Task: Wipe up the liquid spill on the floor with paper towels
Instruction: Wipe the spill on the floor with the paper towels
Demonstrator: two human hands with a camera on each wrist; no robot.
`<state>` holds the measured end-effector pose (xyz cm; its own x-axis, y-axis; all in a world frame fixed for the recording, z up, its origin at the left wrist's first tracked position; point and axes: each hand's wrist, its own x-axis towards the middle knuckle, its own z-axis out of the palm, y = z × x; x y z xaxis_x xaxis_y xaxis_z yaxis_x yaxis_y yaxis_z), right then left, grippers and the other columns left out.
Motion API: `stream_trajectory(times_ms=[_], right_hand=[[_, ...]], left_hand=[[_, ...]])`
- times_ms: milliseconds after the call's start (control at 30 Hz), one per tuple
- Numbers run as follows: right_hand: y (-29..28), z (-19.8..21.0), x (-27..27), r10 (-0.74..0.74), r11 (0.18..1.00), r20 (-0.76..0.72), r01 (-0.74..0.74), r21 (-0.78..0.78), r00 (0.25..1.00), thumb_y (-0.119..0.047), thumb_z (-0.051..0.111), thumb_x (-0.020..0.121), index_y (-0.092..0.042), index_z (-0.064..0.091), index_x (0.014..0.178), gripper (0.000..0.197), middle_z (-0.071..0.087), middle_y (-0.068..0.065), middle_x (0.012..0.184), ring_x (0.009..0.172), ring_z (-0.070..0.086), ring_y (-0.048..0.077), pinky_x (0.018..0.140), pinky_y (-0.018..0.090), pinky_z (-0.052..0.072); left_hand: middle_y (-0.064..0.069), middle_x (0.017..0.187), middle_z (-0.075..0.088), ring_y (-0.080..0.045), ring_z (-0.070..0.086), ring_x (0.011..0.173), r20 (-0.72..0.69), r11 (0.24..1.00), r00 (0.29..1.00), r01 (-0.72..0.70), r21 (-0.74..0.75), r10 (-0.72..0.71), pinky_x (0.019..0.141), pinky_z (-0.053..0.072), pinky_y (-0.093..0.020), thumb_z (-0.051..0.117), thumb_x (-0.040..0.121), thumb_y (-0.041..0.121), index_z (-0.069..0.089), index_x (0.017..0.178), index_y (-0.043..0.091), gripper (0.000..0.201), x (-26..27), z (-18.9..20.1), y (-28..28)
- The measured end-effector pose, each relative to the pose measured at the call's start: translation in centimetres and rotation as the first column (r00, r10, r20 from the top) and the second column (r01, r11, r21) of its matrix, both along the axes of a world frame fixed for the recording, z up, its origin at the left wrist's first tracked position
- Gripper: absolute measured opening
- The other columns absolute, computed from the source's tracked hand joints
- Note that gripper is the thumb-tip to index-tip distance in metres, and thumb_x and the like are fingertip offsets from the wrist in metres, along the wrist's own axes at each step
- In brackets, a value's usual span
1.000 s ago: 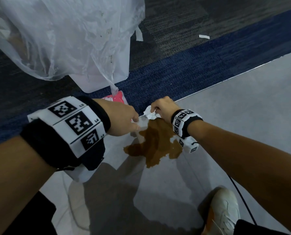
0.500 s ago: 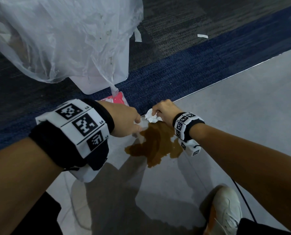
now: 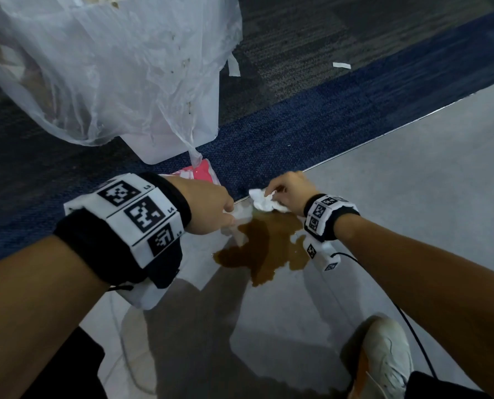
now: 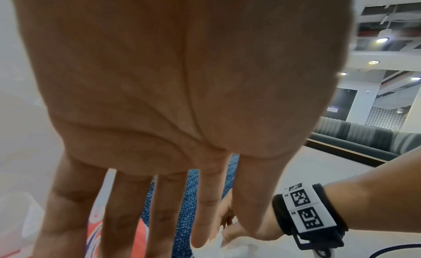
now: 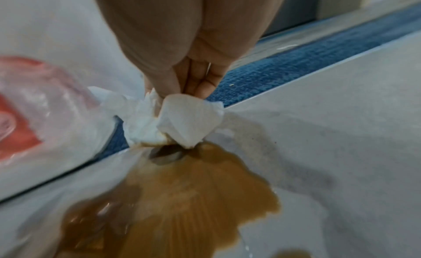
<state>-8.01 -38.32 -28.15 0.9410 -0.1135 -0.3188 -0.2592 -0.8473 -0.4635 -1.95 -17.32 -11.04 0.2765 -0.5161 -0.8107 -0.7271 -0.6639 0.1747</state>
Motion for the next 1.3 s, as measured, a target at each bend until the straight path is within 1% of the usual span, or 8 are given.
stream_trajectory(times_ms=[100,233,500,667,767,933,1067,1300], right_hand=[[-0.6,0.4,0.2,-0.072,0.997,0.075,0.072,0.007,0.995,-0.004,0.062,0.087,-0.016,0.074,0.091,0.018,0.069,0.007,0.096,0.093,0.058,0.022,0.083,0.027,0.045],[-0.2,0.1,0.6,-0.008,0.999,0.083,0.011,-0.035,0.997,0.002,0.059,0.086,-0.010,0.074,0.092,0.020,0.068,0.010,0.103,0.096,0.061,0.025,0.090,0.031,0.048],[0.7,-0.7,0.1,-0.028,0.997,0.003,0.028,-0.068,1.000,0.005,0.056,0.088,-0.012,0.073,0.092,0.024,0.070,0.011,0.098,0.092,0.064,0.023,0.081,0.026,0.048],[0.9,-0.6,-1.3,-0.053,0.995,-0.016,0.051,-0.088,0.998,0.000,0.058,0.088,-0.016,0.073,0.090,0.022,0.068,0.009,0.100,0.094,0.062,0.024,0.087,0.035,0.051],[1.1,-0.4,-1.8,-0.032,0.992,-0.014,0.030,-0.124,0.999,0.001,0.058,0.087,-0.020,0.073,0.089,0.026,0.069,0.007,0.097,0.094,0.062,0.023,0.087,0.032,0.050],[0.8,1.0,-2.0,0.030,0.994,-0.111,-0.041,-0.099,0.993,-0.006,0.060,0.087,-0.025,0.073,0.086,0.023,0.067,0.002,0.092,0.087,0.059,0.019,0.081,0.029,0.047],[0.0,1.9,-0.8,-0.090,0.993,-0.040,0.087,-0.084,0.995,-0.007,0.058,0.087,-0.025,0.072,0.084,0.023,0.057,-0.004,0.075,0.077,0.056,0.019,0.069,0.026,0.041],[2.1,-0.5,1.0,-0.001,0.976,-0.015,-0.002,-0.218,1.000,-0.012,0.059,0.086,-0.035,0.068,0.086,0.025,0.067,0.005,0.101,0.097,0.059,0.028,0.089,0.036,0.045]], left_hand=[[0.001,0.149,0.041,-0.020,0.041,0.134,0.009,1.000,1.000,0.007,0.004,-0.007,0.112,0.031,-0.037,0.034,0.098,0.045,0.038,0.144,0.026,0.050,0.2,-0.2,0.1],[0.001,0.150,0.039,-0.020,0.040,0.136,0.010,1.000,1.000,0.003,-0.002,-0.003,0.113,0.030,-0.039,0.034,0.098,0.046,0.037,0.144,0.026,0.050,0.3,-0.2,-0.1],[0.001,0.147,0.044,-0.019,0.042,0.133,0.021,1.000,1.000,0.011,-0.012,-0.010,0.113,0.031,-0.041,0.034,0.098,0.046,0.041,0.142,0.027,0.049,0.3,-0.4,0.4],[0.001,0.148,0.042,-0.021,0.041,0.134,0.014,1.000,1.000,0.009,-0.013,-0.009,0.112,0.031,-0.039,0.034,0.099,0.045,0.040,0.143,0.026,0.049,0.2,-0.2,0.3],[0.000,0.149,0.041,-0.021,0.040,0.135,0.009,1.000,1.000,0.005,-0.013,-0.005,0.111,0.030,-0.036,0.034,0.099,0.044,0.039,0.144,0.025,0.049,0.1,-0.2,0.2],[0.000,0.149,0.041,-0.021,0.040,0.135,-0.001,1.000,1.000,0.005,-0.020,-0.005,0.111,0.030,-0.036,0.035,0.098,0.045,0.039,0.144,0.026,0.049,0.2,-0.4,0.1],[0.000,0.150,0.039,-0.021,0.040,0.135,-0.001,1.000,1.000,0.014,-0.021,-0.014,0.112,0.031,-0.037,0.035,0.099,0.044,0.038,0.144,0.025,0.049,0.4,-0.4,0.4],[0.001,0.147,0.043,-0.019,0.042,0.133,0.004,0.999,0.999,0.037,-0.011,-0.037,0.112,0.032,-0.039,0.034,0.098,0.046,0.039,0.144,0.026,0.050,0.6,-0.7,0.7]])
